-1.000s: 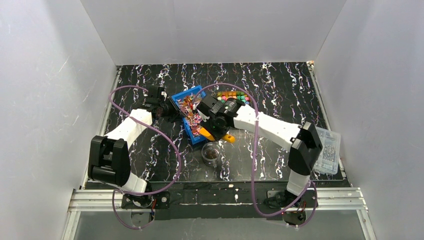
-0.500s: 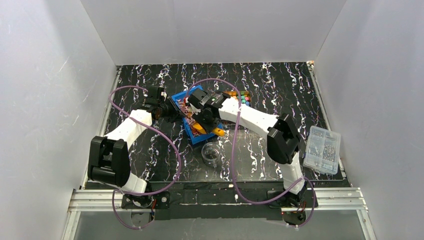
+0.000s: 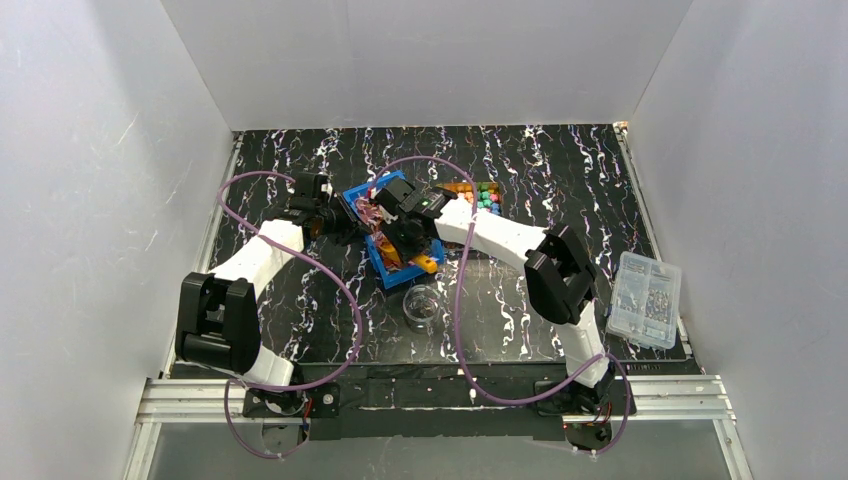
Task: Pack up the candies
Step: Scoop the fake candies from the storage box.
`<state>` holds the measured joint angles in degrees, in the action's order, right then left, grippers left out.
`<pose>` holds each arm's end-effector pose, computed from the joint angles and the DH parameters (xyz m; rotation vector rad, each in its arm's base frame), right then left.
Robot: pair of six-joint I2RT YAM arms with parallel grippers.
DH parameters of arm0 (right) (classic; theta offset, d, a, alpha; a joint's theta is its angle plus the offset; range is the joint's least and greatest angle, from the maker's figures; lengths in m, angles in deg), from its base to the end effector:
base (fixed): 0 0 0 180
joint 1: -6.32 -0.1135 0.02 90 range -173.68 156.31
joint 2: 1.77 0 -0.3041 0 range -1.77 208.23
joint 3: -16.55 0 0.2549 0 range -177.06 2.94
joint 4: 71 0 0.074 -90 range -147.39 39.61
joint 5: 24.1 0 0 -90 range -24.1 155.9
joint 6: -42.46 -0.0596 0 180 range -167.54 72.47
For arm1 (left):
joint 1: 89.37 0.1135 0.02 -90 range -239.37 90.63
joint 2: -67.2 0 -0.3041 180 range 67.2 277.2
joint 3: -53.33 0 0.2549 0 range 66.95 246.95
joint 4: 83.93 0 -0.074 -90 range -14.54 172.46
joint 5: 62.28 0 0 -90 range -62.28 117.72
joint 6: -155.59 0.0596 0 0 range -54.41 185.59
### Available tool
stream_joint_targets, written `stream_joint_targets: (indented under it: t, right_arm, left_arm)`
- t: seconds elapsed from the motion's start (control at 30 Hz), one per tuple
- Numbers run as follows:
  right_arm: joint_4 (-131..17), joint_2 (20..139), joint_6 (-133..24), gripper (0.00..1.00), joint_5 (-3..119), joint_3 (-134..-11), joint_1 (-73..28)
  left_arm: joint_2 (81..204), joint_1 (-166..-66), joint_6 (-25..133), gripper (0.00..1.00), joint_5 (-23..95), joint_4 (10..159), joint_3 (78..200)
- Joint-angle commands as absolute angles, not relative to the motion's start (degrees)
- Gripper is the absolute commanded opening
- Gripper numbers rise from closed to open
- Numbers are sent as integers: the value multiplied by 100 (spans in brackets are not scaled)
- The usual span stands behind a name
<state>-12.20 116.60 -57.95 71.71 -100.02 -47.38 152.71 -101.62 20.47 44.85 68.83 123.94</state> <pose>0.2918 0.3871 0.2569 -0.9421 2.4694 0.2543 0.3282 -0.0892 0.2633 -0.5286 2.3625 -0.8337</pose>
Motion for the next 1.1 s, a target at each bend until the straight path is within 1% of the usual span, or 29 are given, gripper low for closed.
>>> stream_joint_targets:
  t: [0.0,0.2,0.23,0.37,0.43,0.53,0.67,1.07]
  right_arm:
    - [-3160,11778,-5946,1,7083,-9620,-4681]
    - [-3936,11494,-5990,1,7259,-8981,-4608]
    - [-3963,11452,-5974,1,7273,-8920,-4601]
    - [-4264,11100,-5898,1,7328,-8421,-4598]
    - [-4531,10919,-5860,1,7338,-8161,-4598]
    - [-4680,10747,-5788,1,7302,-7933,-4591]
    - [-4864,10581,-5735,1,7265,-7683,-4589]
    - [-5332,9890,-5529,1,7200,-7017,-4590]
  left_arm:
    - [15179,-10250,2178,0,5190,6926,12467]
    - [15237,-10252,2230,0,5118,6767,12621]
    - [15251,-10248,2269,1,5099,6712,12665]
    - [15246,-10255,2374,22,5037,6498,12874]
    - [15273,-10255,2413,29,5044,6408,12963]
    - [15288,-10254,2462,38,5057,6269,13069]
    - [15167,-10254,2512,48,4996,6164,13107]
    - [14943,-10254,3109,57,5068,5176,13576]
